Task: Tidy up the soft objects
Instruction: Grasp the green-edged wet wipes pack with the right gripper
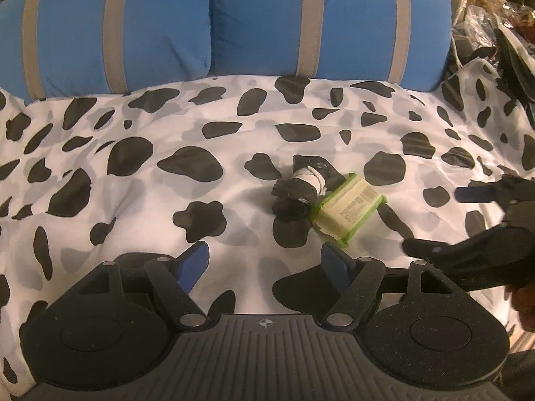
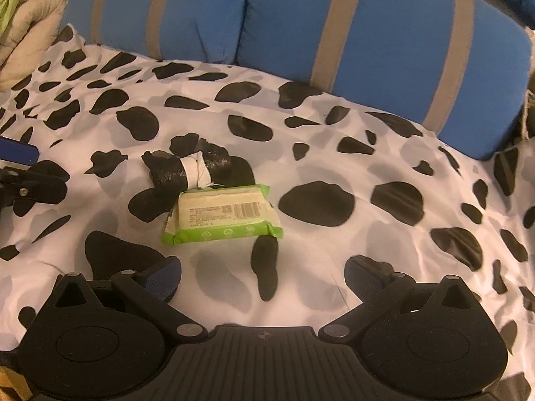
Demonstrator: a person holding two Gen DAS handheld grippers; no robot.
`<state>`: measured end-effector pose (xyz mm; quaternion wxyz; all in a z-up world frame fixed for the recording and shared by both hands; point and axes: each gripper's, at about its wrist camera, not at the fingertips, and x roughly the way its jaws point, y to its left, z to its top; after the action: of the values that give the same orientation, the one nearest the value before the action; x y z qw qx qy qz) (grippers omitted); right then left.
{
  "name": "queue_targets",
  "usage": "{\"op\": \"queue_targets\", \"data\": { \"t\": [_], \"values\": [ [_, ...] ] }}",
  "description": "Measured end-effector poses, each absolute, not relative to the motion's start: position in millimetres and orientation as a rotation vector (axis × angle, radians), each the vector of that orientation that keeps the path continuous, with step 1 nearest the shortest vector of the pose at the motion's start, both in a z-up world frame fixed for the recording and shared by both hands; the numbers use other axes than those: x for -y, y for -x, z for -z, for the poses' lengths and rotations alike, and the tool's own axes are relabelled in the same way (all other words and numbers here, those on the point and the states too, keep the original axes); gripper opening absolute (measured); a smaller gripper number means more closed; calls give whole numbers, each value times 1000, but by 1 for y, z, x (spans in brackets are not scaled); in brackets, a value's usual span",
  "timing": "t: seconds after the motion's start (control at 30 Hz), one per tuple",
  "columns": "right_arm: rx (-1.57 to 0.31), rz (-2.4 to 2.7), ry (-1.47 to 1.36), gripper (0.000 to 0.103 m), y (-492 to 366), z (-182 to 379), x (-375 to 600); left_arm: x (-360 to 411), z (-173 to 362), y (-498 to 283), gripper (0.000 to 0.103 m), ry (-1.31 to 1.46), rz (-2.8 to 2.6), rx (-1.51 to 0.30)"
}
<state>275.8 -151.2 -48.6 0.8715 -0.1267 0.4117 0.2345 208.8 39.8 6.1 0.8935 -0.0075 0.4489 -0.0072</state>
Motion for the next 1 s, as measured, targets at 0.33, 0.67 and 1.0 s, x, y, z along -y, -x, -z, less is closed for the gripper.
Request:
{"op": "queue_targets", "data": {
  "t": [0.33, 0.67, 1.0],
  "values": [
    [-885, -538, 250, 103, -302, 72, 130, -46, -8, -211, 73, 29, -6, -965],
    [-873, -574, 246, 103, -322, 85, 107, -46, -7, -213, 73, 22, 7, -984],
    [-877, -626, 256, 87, -327, 98, 98, -46, -7, -215, 73, 23, 10, -984]
  ]
}}
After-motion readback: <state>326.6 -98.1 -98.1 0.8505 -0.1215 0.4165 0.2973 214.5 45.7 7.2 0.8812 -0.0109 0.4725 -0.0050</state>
